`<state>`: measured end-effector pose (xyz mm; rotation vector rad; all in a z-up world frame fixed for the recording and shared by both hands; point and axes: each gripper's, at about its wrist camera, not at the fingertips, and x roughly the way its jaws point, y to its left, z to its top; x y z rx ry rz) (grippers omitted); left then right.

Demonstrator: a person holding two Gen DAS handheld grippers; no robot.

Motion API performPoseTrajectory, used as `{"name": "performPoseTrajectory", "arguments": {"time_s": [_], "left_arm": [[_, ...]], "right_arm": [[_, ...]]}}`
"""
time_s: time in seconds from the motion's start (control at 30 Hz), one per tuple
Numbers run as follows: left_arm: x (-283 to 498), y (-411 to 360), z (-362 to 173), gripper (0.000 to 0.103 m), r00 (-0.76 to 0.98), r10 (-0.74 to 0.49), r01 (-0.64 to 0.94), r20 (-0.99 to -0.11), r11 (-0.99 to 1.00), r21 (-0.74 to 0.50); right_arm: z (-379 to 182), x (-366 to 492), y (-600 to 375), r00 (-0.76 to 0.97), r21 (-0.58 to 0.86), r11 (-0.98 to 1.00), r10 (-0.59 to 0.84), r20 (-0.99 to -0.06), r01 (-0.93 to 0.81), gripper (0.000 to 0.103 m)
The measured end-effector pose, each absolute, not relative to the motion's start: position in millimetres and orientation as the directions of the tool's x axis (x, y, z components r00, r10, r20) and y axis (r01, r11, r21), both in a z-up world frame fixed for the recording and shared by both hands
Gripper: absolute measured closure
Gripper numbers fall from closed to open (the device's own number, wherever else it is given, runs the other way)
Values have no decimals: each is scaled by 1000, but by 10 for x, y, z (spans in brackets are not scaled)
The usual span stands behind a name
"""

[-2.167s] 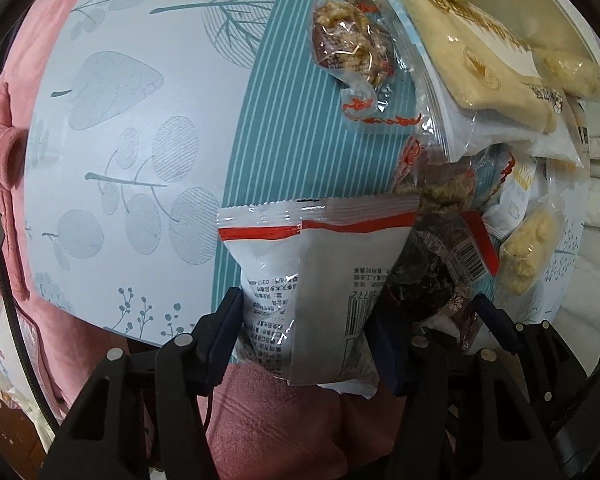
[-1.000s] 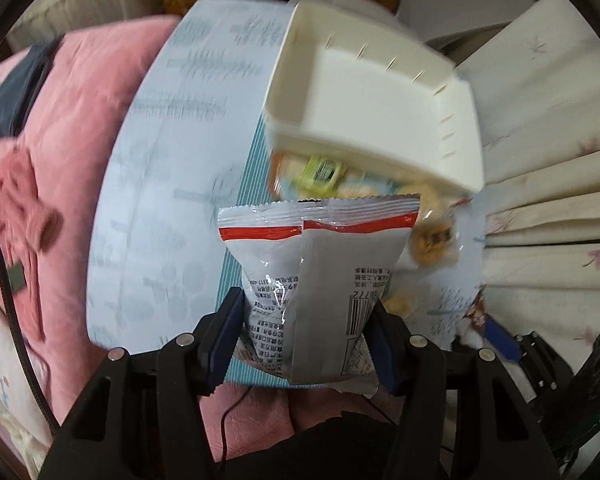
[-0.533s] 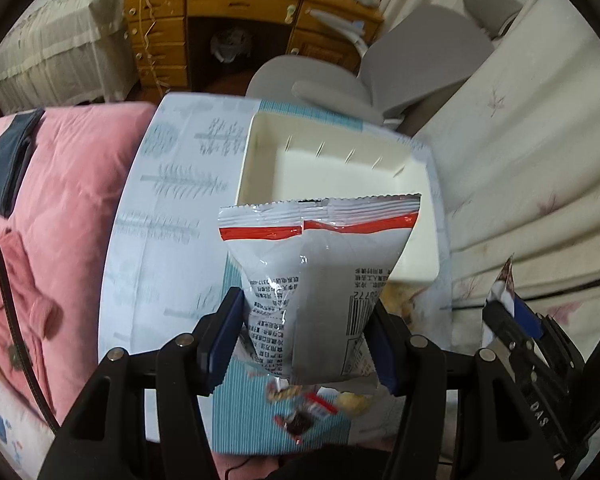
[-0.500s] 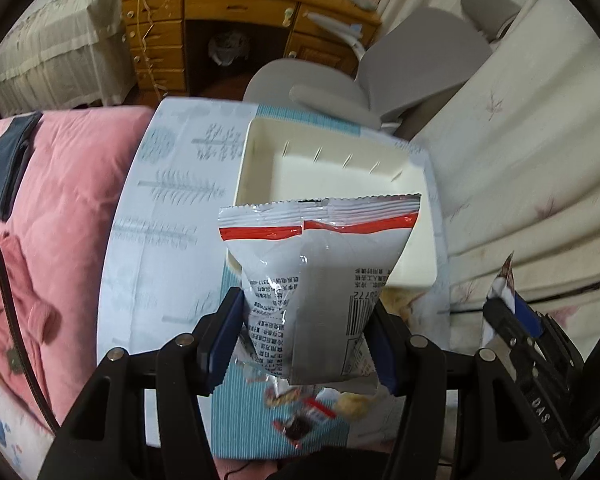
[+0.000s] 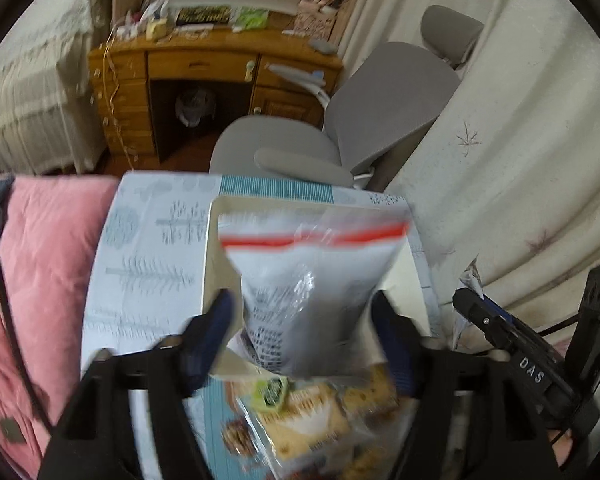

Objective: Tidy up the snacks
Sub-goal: 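Carry both snacks over the white basket and open both tools to drop them, then move left tool to the red-edged jerky bag while right tool reaches a clear crumbly-snack bag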

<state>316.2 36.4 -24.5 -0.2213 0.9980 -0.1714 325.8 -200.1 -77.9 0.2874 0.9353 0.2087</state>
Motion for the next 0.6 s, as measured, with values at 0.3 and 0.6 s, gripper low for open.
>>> {"name": "performPoseTrajectory", "arguments": {"time_s": [0.3, 0.6], "left_arm": [[3190, 353, -361, 21, 499, -270, 28, -823, 955, -296], [2934, 386, -463, 21, 477, -244, -10, -844, 959, -283]], "right_arm": [[-1002, 3341, -2162, 563, 356, 933, 267, -783, 52, 34], [-1058, 3133, -2294, 541, 393, 915, 286, -791, 91, 33]]}}
